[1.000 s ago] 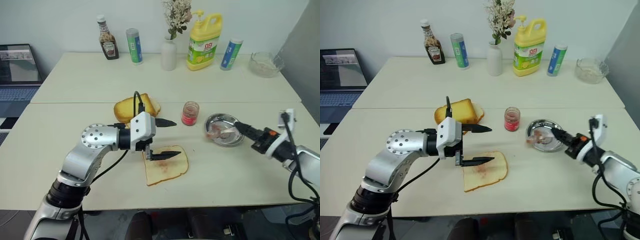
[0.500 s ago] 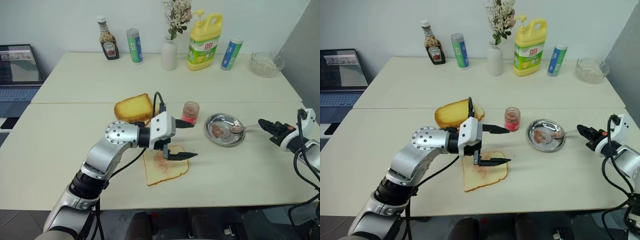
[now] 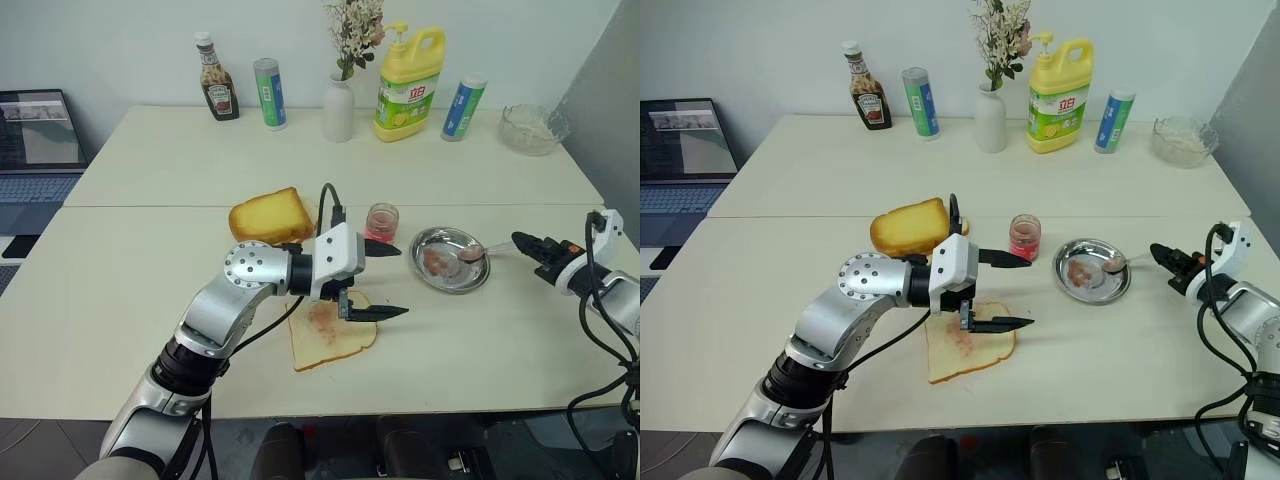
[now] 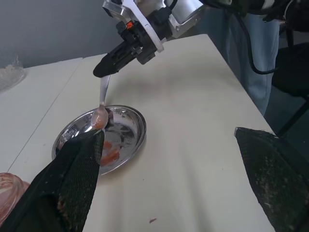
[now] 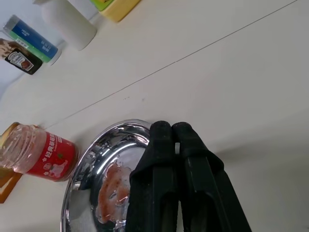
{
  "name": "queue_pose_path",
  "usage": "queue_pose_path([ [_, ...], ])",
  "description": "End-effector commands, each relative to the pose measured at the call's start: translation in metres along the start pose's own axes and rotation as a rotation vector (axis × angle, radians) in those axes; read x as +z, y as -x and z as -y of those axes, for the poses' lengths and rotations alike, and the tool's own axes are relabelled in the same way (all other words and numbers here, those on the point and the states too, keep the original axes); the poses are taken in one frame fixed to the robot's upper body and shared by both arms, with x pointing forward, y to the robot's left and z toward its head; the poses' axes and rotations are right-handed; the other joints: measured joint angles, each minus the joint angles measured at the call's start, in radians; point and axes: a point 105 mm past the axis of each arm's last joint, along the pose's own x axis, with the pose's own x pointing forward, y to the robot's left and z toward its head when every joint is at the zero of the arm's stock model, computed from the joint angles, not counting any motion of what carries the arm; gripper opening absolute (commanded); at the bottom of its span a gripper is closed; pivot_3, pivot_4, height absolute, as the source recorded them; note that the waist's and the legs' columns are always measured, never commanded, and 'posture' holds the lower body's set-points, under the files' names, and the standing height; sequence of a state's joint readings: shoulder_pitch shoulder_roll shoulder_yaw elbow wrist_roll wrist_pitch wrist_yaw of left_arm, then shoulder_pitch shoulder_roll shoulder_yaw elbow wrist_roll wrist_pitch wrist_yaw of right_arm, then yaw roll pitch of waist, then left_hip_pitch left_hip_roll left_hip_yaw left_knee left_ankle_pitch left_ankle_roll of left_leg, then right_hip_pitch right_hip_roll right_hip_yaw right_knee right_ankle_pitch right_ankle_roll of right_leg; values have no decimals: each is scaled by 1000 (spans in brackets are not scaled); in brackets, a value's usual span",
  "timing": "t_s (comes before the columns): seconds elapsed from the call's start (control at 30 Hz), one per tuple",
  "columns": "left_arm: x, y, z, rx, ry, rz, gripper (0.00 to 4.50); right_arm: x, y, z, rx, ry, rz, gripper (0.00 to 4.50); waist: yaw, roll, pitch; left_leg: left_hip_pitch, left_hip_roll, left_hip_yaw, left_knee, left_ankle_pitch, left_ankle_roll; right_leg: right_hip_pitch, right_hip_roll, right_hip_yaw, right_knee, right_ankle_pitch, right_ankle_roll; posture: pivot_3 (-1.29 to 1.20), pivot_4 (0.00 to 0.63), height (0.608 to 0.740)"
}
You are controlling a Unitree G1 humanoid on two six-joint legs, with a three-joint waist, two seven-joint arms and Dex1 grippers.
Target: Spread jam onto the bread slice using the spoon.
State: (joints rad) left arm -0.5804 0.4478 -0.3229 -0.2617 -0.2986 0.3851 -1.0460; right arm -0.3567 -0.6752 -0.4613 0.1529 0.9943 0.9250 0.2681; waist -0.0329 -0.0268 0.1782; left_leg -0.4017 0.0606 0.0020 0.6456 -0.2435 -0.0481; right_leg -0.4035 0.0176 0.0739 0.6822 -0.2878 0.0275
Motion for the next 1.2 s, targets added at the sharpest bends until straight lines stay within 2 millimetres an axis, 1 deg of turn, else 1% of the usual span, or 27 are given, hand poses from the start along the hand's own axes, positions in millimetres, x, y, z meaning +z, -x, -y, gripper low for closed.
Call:
queue_pose_path([
  [0.03,2,-6,-5,29,-32,-16,4500,0,2,-2,-2,15,0,59,0,0,0,0,0,0,0,0,0,0,0,0,0,0,0,0,150,740],
  [0.17,3,-8,-7,37,-22,-9,4500,4,3,-10,29,11,12,59,0,0,0,0,0,0,0,0,0,0,0,0,0,0,0,0,150,740],
  [0.27,3,-8,-5,37,-20,-11,4500,0,5,-12,43,0,-12,59,0,0,0,0,0,0,0,0,0,0,0,0,0,0,0,0,150,740],
  [0.37,2,-8,-6,43,-14,-10,4500,-2,5,-19,95,-36,-20,59,0,0,0,0,0,0,0,0,0,0,0,0,0,0,0,0,150,740],
  [0.53,1,-9,-5,43,-11,-9,4500,-9,2,-9,40,-19,-50,59,1,0,0,0,0,0,0,0,0,0,0,0,0,0,0,0,150,740],
  [0.6,1,-9,-5,43,-11,-9,4500,-9,2,-9,41,-15,-51,59,0,0,0,0,0,0,0,0,0,0,0,0,0,0,0,0,150,740],
  [0.7,-1,-9,-6,46,-12,-13,4500,-9,1,-3,16,6,-56,772,1,0,0,0,0,0,0,0,0,0,0,0,0,0,0,0,150,740],
  [0.8,-1,-9,-6,46,-14,-14,4500,-7,-1,5,-35,34,-50,1777,1,0,0,0,0,0,0,0,0,0,0,0,0,0,0,0,150,740],
  [0.87,-1,-9,-6,45,-15,-13,4500,-6,-2,8,-56,60,-46,2527,0,0,0,0,0,0,0,0,0,0,0,0,0,0,0,0,150,740],
  [0.97,-1,-9,-6,48,-16,-14,4500,-4,-4,7,-52,87,-31,3625,1,0,0,0,0,0,0,0,0,0,0,0,0,0,0,0,150,740],
  [1.03,-1,-9,-6,49,-16,-14,4500,-1,-4,2,-36,99,-11,4388,1,0,0,0,0,0,0,0,0,0,0,0,0,0,0,0,150,740],
  [1.13,-2,-9,-7,52,-17,-15,4500,7,-4,-7,-10,136,29,4454,0,0,0,0,0,0,0,0,0,0,0,0,0,0,0,0,150,740],
  [1.2,-2,-10,-7,53,-17,-14,4500,10,-3,-8,-25,174,48,4454,1,0,0,0,0,0,0,0,0,0,0,0,0,0,0,0,150,740],
])
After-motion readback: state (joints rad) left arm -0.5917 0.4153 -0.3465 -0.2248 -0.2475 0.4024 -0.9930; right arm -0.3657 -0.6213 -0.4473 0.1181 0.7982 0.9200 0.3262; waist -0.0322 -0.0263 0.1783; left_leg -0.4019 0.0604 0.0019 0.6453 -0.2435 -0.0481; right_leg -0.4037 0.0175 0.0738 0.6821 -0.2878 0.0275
